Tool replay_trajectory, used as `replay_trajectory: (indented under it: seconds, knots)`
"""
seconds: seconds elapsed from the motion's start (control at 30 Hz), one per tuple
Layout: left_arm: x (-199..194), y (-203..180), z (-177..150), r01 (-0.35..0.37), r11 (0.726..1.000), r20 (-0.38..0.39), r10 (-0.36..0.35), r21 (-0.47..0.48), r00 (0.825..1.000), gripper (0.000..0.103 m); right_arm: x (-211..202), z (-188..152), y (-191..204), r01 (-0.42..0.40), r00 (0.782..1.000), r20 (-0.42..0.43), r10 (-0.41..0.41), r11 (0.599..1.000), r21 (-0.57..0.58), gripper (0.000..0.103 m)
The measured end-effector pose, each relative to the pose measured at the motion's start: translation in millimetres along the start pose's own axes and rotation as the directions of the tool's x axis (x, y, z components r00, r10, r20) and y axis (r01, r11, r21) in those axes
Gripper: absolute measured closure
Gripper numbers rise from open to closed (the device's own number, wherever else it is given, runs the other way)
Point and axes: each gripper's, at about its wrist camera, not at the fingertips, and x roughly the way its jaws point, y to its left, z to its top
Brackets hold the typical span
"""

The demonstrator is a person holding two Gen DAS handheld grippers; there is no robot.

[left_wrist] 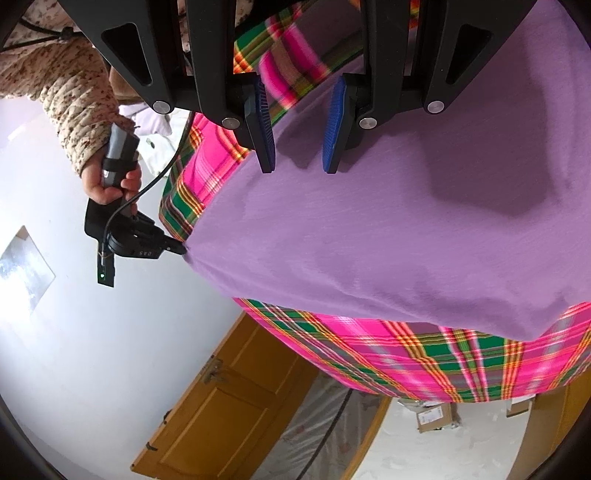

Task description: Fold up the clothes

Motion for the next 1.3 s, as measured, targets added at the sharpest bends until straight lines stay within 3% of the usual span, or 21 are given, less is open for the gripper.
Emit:
replay_trajectory:
  seconds: [0.17,0.23,0.37,0.53,0.63,0.7,0.8,0.87,0.97,1.1,1.17,1.3]
  knots:
    - [-20,22,0,-0.055,0.998,0.035,0.056,-0.041,0.998,0.076,-25,-6,32,0.053,0.992,0.121,-0.04,0.993,-0.107,0.099]
    - [-30,33,0,-0.083,0.995,0.053,0.086,-0.061,0.995,0.076,-30,-12,58,0.028,0.991,0.135,0.0,0.979,-0.202,0.099]
    - [-51,61,-1,-0.133,0.983,0.067,0.142,-0.127,0.988,0.076,-14,-31,97,-0.084,0.995,0.024,0.098,0.93,-0.358,0.099]
    - [-74,88,-11,-0.194,0.962,0.053,0.208,-0.191,0.977,0.076,12,-50,110,-0.118,0.991,-0.102,0.084,0.912,-0.394,0.099]
    - [-90,102,-14,-0.216,0.949,0.065,0.236,-0.229,0.97,0.076,9,-51,115,-0.137,0.989,-0.111,0.101,0.913,-0.384,0.096]
    - [-99,113,-15,-0.246,0.934,0.065,0.271,-0.259,0.961,0.076,5,-56,130,-0.186,0.981,-0.129,0.144,0.89,-0.416,0.096]
    - [-113,131,-19,-0.233,0.918,0.079,0.27,-0.32,0.96,0.076,6,-69,156,-0.245,0.968,-0.166,0.188,0.842,-0.48,0.096]
    - [-121,136,-23,-0.241,0.908,0.083,0.285,-0.342,0.955,0.076,14,-79,170,-0.276,0.959,-0.206,0.195,0.816,-0.508,0.096]
    - [-131,142,-27,-0.266,0.901,0.073,0.308,-0.344,0.949,0.076,22,-88,181,-0.276,0.956,-0.239,0.172,0.806,-0.524,0.093]
    - [-148,154,-16,-0.345,0.866,0.071,0.394,-0.361,0.916,0.076,19,-79,201,-0.342,0.936,-0.269,0.228,0.775,-0.531,0.093]
    - [-153,161,-9,-0.351,0.856,0.084,0.41,-0.379,0.908,0.076,21,-77,218,-0.387,0.918,-0.297,0.262,0.748,-0.539,0.093]
    - [-156,179,8,-0.331,0.846,0.115,0.411,-0.418,0.904,0.076,37,-77,260,-0.507,0.855,-0.41,0.319,0.682,-0.527,0.092]
